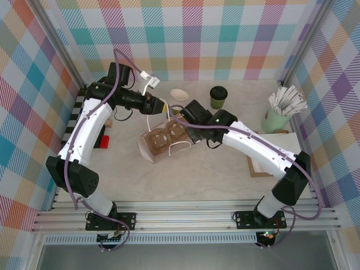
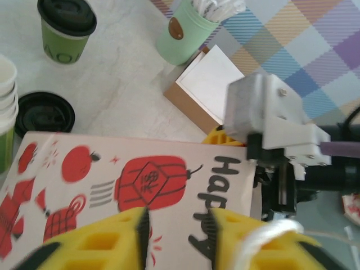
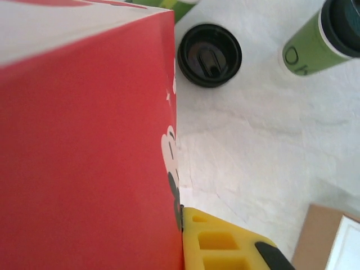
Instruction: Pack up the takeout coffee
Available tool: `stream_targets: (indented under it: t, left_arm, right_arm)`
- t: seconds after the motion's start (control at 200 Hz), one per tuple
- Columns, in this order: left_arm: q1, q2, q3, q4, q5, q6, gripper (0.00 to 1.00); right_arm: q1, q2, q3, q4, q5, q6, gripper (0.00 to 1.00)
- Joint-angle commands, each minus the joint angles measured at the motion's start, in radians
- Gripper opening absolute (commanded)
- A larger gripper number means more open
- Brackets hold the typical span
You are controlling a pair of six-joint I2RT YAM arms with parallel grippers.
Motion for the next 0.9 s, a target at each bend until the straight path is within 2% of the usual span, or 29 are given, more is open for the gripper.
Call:
stream_targets:
  t: [0.0,0.04,0.055,0.08,0.095,0.185,0.27,0.345,0.415,0.475,0.585,0.69,0.825,0.895]
  left_arm:
    - [0.018,-0.019,0.015,-0.009,-0.012,-0.023,0.63]
    - [0.025,-0.034,-0.002,-0.005,-0.023,-0.015,0.74]
    - [0.029,-0.041,-0.008,-0.001,-0.027,-0.013,0.8]
    - [0.035,-0.053,-0.024,0.008,-0.035,-0.014,0.97]
    - [0.041,-0.06,-0.033,0.018,-0.036,-0.015,1.0]
    - [0.075,-0.109,-0.094,0.082,-0.017,-0.04,1.0]
    - [0.097,-0.14,-0.125,0.094,0.069,-0.031,1.0]
    - [0.099,-0.154,-0.128,0.08,0.077,-0.007,1.0]
    - [0.098,-0.158,-0.124,0.057,0.073,0.015,1.0]
    - [0.098,-0.165,-0.131,0.059,0.011,0.008,1.0]
    - [0.098,-0.205,-0.173,0.113,-0.221,-0.038,1.0]
    - [0.1,-0.24,-0.192,0.139,-0.309,-0.062,1.0]
    - [0.109,-0.274,-0.224,0.153,-0.368,-0.038,1.0]
    - [0.12,-0.308,-0.265,0.217,-0.459,-0.064,1.0]
  right_arm:
    - [-0.009,0.048,0.128,-0.226,-0.083,0.086,0.11]
    - [-0.011,0.08,0.171,-0.283,-0.112,0.098,0.11]
    - [-0.013,0.09,0.183,-0.297,-0.131,0.095,0.11]
    - [-0.015,0.106,0.198,-0.315,-0.163,0.083,0.11]
    - [-0.017,0.113,0.207,-0.325,-0.179,0.077,0.11]
    - [-0.035,0.148,0.247,-0.363,-0.272,0.024,0.11]
    - [-0.066,0.179,0.291,-0.39,-0.371,-0.068,0.11]
    - [-0.083,0.209,0.323,-0.415,-0.382,-0.128,0.11]
    - [-0.113,0.251,0.37,-0.454,-0.418,-0.113,0.11]
    - [-0.117,0.28,0.406,-0.477,-0.41,-0.077,0.1]
    - [-0.117,0.3,0.45,-0.484,-0.367,0.015,0.14]
    - [-0.117,0.333,0.521,-0.524,-0.373,0.062,0.15]
    - [-0.114,0.419,0.652,-0.666,-0.413,0.072,0.16]
    - [-0.115,0.453,0.704,-0.74,-0.392,0.08,0.18]
